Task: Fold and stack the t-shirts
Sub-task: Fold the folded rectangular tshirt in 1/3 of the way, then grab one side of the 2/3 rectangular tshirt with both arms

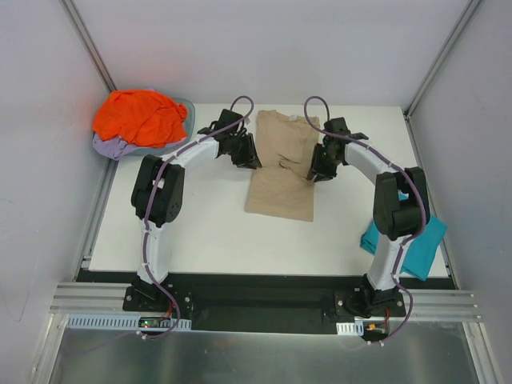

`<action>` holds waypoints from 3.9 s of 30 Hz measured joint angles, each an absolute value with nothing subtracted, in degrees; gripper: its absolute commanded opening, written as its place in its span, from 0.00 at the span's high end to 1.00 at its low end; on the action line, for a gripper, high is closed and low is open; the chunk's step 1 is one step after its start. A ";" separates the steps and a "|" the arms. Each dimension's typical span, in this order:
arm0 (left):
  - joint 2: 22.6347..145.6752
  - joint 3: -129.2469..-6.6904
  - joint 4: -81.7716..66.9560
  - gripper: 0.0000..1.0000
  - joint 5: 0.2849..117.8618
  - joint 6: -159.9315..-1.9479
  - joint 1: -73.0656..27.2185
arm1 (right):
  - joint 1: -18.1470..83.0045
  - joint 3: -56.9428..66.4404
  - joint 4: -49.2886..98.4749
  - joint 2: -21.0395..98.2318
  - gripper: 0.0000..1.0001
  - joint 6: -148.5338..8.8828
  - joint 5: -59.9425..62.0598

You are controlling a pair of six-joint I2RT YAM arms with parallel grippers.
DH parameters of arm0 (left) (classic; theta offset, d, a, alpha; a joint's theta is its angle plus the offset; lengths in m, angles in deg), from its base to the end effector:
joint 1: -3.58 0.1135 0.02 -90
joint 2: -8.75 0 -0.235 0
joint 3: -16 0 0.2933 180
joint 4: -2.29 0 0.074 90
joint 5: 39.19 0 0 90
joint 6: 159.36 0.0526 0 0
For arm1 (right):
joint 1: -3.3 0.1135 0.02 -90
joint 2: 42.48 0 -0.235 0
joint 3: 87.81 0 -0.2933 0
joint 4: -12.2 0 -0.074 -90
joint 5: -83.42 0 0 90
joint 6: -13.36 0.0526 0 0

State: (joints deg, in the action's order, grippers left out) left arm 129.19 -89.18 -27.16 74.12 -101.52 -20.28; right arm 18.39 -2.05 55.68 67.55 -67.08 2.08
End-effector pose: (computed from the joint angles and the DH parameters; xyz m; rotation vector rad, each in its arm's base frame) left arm 0.4570 -0.2249 0.1529 0.0332 2.4758 -0.9326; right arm 0.4296 0.1240 0.1462 -0.1814 2.6223 0.3485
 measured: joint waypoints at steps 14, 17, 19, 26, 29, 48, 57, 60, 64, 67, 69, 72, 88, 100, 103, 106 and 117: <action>118.94 -79.78 -28.49 0.01 75.70 -101.89 -19.97 | 18.96 4.94 53.76 53.83 0.04 -66.49 3.20; 109.87 -72.64 -28.47 0.01 75.74 -102.55 -19.97 | 21.13 14.23 51.83 40.54 0.04 -65.29 -1.87; 102.20 -66.80 -28.56 0.01 75.28 -103.18 -20.08 | 23.03 22.15 49.12 28.47 0.04 -63.76 -5.76; 82.72 -50.06 -28.17 0.01 72.13 -106.29 -20.83 | 23.46 34.19 47.66 7.34 0.04 -58.14 -9.13; 81.06 -45.93 -28.32 0.01 71.52 -107.60 -20.83 | 23.46 38.60 47.59 6.77 0.04 -57.37 -8.25; 103.01 -48.25 -20.21 0.37 75.63 -112.93 -20.81 | 23.49 45.69 49.03 8.32 0.03 -55.65 -1.39; 109.19 -50.02 -17.41 0.66 79.91 -113.94 -21.05 | 23.49 45.69 49.01 11.32 0.03 -55.67 -1.72; 110.55 -50.08 -17.11 0.69 80.59 -114.00 -21.24 | 23.49 45.69 48.71 13.09 0.03 -55.67 -1.76; 112.01 -50.69 -16.93 0.71 81.75 -114.16 -21.24 | 23.49 45.69 47.70 15.73 0.02 -55.69 -1.30; 113.08 -51.61 -16.65 0.71 82.25 -114.24 -21.24 | 23.49 45.69 46.70 17.72 0.02 -55.69 -0.74; 113.59 -52.16 -16.49 0.71 82.45 -114.35 -21.24 | 23.49 45.69 46.26 19.01 0.01 -55.69 -0.04; 113.98 -52.62 -16.19 0.75 82.49 -114.33 -21.24 | 23.49 45.66 45.78 20.02 0.01 -55.71 0.49; 116.80 -55.44 -16.08 1.00 82.49 -113.04 -21.24 | 23.49 42.12 43.68 29.61 0.12 -56.63 2.65; 116.78 -55.20 -15.36 1.00 82.89 -112.32 -21.24 | 23.46 34.30 41.95 42.94 0.51 -56.15 5.87; 116.78 -55.09 -15.14 1.00 82.89 -112.28 -21.24 | 23.46 34.32 41.98 44.21 0.51 -55.78 6.67; 116.78 -54.96 -14.79 1.00 82.89 -112.28 -21.24 | 23.49 34.58 41.73 44.32 0.52 -55.58 7.00; 116.78 -54.89 -14.57 1.00 82.84 -112.19 -21.24 | 23.46 35.06 40.82 46.99 0.92 -54.97 6.89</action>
State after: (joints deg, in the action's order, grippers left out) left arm 116.78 -54.89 -14.57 82.84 -112.19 -21.24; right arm 23.46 35.06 40.82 46.99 -54.97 6.89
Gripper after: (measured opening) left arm 0.009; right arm 0.172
